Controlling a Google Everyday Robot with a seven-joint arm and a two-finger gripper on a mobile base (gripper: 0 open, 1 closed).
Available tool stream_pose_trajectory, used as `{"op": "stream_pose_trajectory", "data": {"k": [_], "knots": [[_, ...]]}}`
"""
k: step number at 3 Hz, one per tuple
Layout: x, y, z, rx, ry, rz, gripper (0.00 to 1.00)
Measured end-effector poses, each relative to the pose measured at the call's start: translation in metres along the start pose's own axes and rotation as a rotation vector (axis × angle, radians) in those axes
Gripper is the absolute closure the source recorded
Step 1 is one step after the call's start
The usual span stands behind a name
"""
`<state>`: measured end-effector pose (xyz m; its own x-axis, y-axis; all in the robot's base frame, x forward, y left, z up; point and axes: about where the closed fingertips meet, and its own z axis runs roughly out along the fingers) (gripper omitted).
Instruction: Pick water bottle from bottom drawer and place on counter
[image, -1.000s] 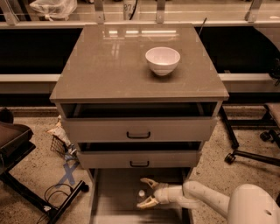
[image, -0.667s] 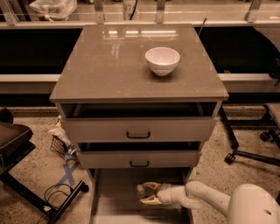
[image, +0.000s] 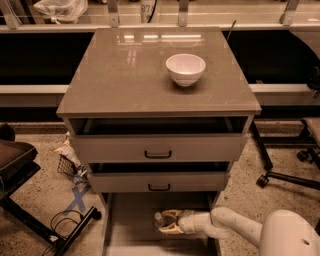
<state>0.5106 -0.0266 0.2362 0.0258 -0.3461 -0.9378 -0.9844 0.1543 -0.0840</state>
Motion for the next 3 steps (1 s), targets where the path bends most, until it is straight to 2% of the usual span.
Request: {"op": "stream_pose_trajectory", "data": {"k": [1, 2, 3], "knots": [[0.0, 0.0, 0.0, -0.001, -0.001, 0.0, 1.0], [-0.017, 0.007, -0.007, 0.027, -0.046, 0.01, 1.0], [-0.089, 0.0, -0.048, 0.171, -0.131, 0.02, 1.0]]}}
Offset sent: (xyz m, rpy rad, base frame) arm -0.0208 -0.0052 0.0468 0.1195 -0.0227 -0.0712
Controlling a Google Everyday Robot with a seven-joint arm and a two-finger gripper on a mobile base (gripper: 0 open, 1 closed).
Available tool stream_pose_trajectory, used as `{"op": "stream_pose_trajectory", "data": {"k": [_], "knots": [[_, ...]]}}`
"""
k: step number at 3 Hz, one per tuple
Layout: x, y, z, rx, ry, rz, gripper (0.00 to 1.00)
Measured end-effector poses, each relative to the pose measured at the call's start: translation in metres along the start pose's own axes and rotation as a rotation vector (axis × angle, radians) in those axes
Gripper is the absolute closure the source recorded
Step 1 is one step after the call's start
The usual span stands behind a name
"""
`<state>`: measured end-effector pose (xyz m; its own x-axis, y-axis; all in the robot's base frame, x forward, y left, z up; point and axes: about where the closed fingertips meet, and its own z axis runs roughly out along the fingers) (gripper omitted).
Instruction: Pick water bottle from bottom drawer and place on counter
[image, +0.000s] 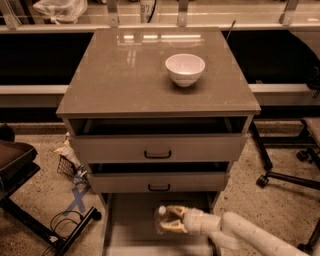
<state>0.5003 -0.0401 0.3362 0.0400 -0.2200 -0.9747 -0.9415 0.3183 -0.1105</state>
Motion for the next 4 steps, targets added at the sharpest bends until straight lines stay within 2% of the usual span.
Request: {"op": "stream_pose_trajectory", "data": {"k": [1, 2, 3, 4], "knots": [[-0.066, 0.014, -0.025, 0.065, -0.047, 0.014, 1.0], [-0.138, 0.029, -0.036, 0.096, -0.038, 0.049, 1.0], [-0.189, 0.036, -0.043, 0.092, 0.028, 0.064, 1.0], [-0.193, 0.034, -0.042, 0.094, 0.023, 0.068, 1.0]]}}
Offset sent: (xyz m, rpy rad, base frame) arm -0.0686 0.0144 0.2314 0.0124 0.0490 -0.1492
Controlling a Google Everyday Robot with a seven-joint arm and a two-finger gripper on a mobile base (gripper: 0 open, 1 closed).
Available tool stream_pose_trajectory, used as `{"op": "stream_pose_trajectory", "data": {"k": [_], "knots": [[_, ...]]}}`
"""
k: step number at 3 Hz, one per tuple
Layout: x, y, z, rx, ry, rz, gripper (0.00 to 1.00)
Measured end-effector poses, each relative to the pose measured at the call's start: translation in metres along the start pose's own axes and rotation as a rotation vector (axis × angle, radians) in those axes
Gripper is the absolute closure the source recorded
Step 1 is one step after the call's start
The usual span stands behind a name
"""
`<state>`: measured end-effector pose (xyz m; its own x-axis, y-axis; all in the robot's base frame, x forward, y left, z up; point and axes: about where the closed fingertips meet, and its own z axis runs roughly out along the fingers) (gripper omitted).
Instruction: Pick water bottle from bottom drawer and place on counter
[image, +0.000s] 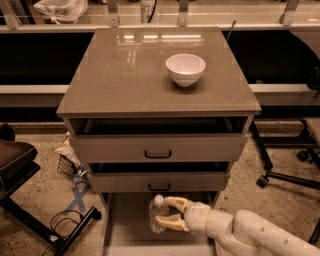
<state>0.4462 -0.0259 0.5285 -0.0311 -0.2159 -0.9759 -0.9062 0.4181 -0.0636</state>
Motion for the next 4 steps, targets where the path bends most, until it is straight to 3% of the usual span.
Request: {"op": "stream_pose_trajectory", "data": {"k": [1, 2, 3, 4], "knots": [[-0.041, -0.015, 0.001, 0.023, -0.023, 0.012, 1.0], [-0.105, -0.03, -0.006, 0.078, -0.035, 0.035, 1.0], [-0.194, -0.039, -0.019, 0.14, -0.028, 0.015, 1.0], [-0.242, -0.04, -0.024, 0.165, -0.008, -0.016, 1.0]]}}
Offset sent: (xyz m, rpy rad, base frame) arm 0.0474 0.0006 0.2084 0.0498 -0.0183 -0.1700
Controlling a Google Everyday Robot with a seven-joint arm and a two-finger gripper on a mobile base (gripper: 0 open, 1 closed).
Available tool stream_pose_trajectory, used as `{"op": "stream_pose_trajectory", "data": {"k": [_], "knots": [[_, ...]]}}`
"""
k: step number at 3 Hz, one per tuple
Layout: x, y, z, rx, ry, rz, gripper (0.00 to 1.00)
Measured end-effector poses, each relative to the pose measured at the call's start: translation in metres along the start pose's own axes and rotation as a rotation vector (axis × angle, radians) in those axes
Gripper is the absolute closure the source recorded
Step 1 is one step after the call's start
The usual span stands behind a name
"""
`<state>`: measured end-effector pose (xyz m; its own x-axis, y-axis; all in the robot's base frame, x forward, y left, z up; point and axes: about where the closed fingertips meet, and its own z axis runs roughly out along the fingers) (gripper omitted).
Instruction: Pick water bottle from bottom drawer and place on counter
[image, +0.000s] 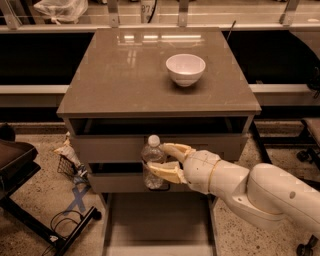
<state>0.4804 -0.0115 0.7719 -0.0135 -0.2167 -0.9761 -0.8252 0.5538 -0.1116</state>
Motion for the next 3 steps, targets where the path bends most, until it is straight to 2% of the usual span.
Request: {"op": "stream_pose_trajectory", "data": {"k": [1, 2, 3], "knots": [[-0.01, -0.003, 0.003, -0.002, -0.009, 0.007, 1.0], [-0.048, -0.022, 0.005, 0.035, -0.016, 0.032, 1.0], [-0.115, -0.051, 0.008, 0.1, 0.0, 0.049, 1.0]]}}
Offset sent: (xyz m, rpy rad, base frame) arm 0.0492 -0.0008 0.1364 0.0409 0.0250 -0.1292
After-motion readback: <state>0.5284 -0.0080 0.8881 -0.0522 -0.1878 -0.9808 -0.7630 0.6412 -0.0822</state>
